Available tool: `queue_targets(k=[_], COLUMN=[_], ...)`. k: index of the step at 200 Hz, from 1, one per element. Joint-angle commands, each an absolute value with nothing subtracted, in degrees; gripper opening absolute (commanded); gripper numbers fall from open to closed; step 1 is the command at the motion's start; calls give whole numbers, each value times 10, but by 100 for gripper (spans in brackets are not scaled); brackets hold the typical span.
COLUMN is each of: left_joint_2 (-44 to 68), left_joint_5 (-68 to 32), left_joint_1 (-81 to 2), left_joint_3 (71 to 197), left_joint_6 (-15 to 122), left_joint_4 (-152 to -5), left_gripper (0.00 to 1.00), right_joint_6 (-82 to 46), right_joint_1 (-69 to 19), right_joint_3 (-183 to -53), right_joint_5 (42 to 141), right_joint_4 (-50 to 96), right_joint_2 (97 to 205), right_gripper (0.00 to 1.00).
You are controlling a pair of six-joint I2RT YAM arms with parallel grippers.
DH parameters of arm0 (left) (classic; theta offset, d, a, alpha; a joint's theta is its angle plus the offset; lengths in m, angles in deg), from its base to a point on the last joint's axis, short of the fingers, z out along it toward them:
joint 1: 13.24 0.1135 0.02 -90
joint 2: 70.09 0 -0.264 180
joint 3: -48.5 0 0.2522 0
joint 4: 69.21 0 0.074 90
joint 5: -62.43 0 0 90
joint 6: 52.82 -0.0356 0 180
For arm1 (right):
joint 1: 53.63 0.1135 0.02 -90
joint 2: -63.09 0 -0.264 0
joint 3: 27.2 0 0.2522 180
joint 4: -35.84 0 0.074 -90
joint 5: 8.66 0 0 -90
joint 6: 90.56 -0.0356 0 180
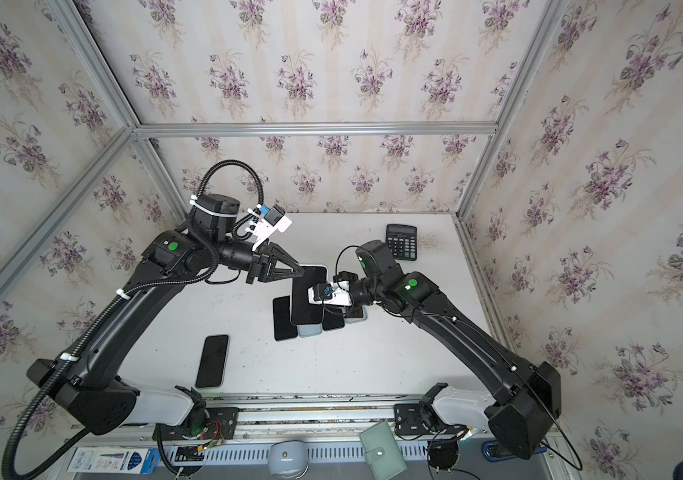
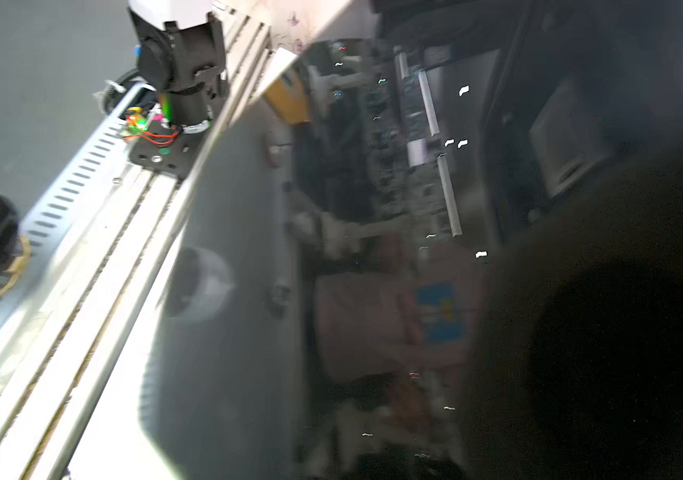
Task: Take the phone out of the phone case
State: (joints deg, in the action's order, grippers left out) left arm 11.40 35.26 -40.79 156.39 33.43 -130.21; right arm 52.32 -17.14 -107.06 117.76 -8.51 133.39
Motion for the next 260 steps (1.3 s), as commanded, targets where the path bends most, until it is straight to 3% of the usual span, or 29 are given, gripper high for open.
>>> queue_targets(k=[1, 21, 50, 87, 131, 156, 192, 260], left_joint_2=[114, 106, 85, 66, 62, 79, 93, 91], left_joint_5=[398, 402, 403, 375, 332, 313, 318, 327], left_joint_1=[-406, -390, -364, -333, -305, -295, -299, -299], left_joint_3=[1564, 1570, 1561, 1524, 1417, 1340, 1343, 1332], left_joint_6=[360, 410, 519, 705, 1001, 1216, 1230, 1227], left_joint_4=[-1298, -1257, -1156, -996, -709, -447, -428, -422], left_gripper=[0, 0, 0, 0, 0, 0, 0, 0], right_joint_6=[490, 442, 351, 207, -102, -254, -353, -382], right_joint_1=[-169, -170, -170, -170, -171, -171, -170, -170], right_joint_3=[-1064, -1009, -924, -855, -853, -816, -805, -799], right_joint_5=[1177, 1135, 1069, 964, 929, 973, 1008, 1015], right_joint_4=[52, 98, 158, 196, 220, 368, 490, 581], right_joint_2=[1318, 1277, 1203, 1102, 1043, 1046, 1096, 1136], right_gripper=[1, 9, 36, 56, 62, 63, 60, 61])
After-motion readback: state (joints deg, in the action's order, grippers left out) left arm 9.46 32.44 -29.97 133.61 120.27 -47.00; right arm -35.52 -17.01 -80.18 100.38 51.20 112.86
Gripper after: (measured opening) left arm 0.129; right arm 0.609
